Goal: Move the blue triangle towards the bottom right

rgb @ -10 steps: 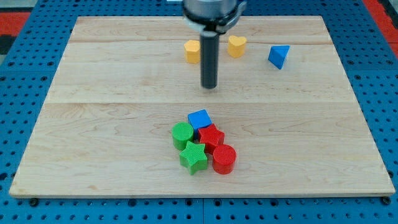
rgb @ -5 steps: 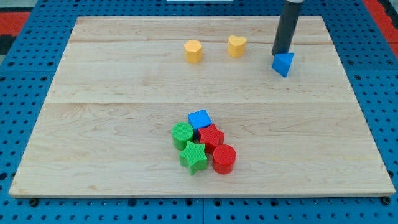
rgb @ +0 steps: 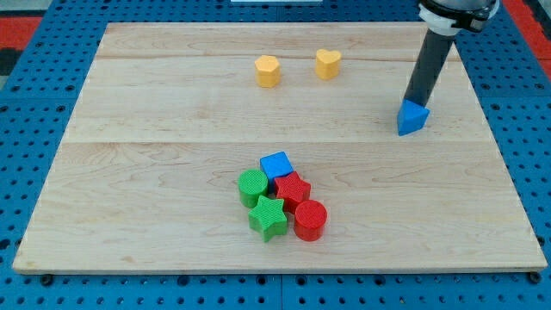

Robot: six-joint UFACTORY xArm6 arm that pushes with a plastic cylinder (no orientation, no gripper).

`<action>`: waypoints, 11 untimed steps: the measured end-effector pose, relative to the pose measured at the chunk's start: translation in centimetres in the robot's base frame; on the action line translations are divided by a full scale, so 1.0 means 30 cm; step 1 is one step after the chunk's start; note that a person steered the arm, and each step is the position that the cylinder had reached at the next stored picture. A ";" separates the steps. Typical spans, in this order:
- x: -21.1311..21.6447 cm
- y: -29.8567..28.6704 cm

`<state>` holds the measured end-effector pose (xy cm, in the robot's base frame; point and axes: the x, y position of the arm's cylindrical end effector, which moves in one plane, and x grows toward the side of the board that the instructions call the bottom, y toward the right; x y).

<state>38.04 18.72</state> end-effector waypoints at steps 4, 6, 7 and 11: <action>0.303 -0.134; 0.398 -0.218; 0.441 -0.171; 0.409 -0.019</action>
<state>50.30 18.15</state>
